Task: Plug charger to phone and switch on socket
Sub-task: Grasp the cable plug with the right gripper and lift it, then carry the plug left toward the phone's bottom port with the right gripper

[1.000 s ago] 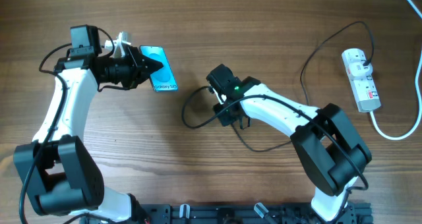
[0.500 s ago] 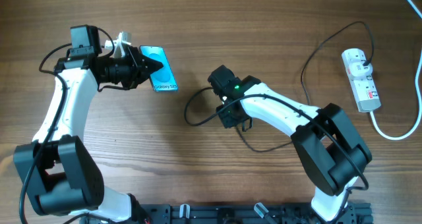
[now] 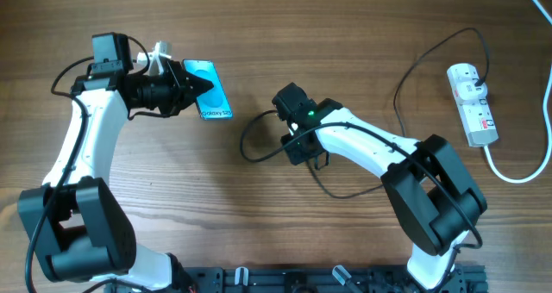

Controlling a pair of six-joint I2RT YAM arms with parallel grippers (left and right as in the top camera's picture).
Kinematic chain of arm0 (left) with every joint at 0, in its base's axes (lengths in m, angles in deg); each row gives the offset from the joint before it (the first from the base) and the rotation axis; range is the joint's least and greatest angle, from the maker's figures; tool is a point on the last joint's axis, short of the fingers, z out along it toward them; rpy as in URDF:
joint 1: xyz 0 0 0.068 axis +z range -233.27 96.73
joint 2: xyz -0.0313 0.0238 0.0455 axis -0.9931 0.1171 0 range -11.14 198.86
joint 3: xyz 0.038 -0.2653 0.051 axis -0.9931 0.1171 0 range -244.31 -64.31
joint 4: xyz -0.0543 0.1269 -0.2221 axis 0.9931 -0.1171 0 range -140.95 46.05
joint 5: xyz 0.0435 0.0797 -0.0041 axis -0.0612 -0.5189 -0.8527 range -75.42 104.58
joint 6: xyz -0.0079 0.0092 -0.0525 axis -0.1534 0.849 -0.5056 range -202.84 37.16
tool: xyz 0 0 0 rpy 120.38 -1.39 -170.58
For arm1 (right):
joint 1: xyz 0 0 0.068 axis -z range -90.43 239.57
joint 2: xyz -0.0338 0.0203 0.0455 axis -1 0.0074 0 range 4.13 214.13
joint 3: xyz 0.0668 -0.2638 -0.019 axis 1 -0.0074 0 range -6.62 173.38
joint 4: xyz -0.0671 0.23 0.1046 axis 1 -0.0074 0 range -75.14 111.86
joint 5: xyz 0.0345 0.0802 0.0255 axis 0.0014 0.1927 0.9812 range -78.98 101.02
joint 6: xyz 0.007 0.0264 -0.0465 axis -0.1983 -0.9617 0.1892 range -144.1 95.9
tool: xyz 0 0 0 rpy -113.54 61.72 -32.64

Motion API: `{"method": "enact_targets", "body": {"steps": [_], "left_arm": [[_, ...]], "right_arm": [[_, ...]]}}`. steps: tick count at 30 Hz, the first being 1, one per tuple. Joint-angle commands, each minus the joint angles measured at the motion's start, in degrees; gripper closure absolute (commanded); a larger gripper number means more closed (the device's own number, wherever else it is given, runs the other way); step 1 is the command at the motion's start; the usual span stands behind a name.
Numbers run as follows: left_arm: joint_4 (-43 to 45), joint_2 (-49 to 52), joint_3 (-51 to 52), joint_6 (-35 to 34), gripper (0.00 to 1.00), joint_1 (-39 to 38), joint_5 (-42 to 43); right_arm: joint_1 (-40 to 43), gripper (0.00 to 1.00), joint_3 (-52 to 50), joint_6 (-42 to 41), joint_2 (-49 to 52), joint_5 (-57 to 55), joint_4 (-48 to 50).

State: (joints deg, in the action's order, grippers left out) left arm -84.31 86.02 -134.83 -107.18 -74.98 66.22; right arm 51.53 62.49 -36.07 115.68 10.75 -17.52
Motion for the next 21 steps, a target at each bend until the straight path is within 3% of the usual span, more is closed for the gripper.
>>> {"method": "enact_targets", "body": {"steps": [1,6,12,17,21], "left_arm": [[0.98,-1.05,0.20,-0.09,0.96,-0.20,0.74],[3.98,-1.07,0.17,-0.04,0.96,0.11,4.31],[18.10,-1.16,0.17,-2.10,0.96,0.72,21.18],[26.88,-2.03,0.17,-9.09,0.96,0.46,19.58],[27.58,-4.26,0.17,-9.64,0.96,-1.29,15.56]], "right_arm": [[-0.02,0.96,-2.10,-0.28,4.09,0.33,-0.13],[0.68,0.96,-0.42,2.73,2.29,3.34,-1.11],[3.65,0.96,-0.09,8.57,-13.40,26.23,-1.16],[4.00,0.96,-0.09,6.51,-19.76,40.94,0.31],[3.98,0.96,-0.11,0.26,-19.89,54.14,5.92]]}}
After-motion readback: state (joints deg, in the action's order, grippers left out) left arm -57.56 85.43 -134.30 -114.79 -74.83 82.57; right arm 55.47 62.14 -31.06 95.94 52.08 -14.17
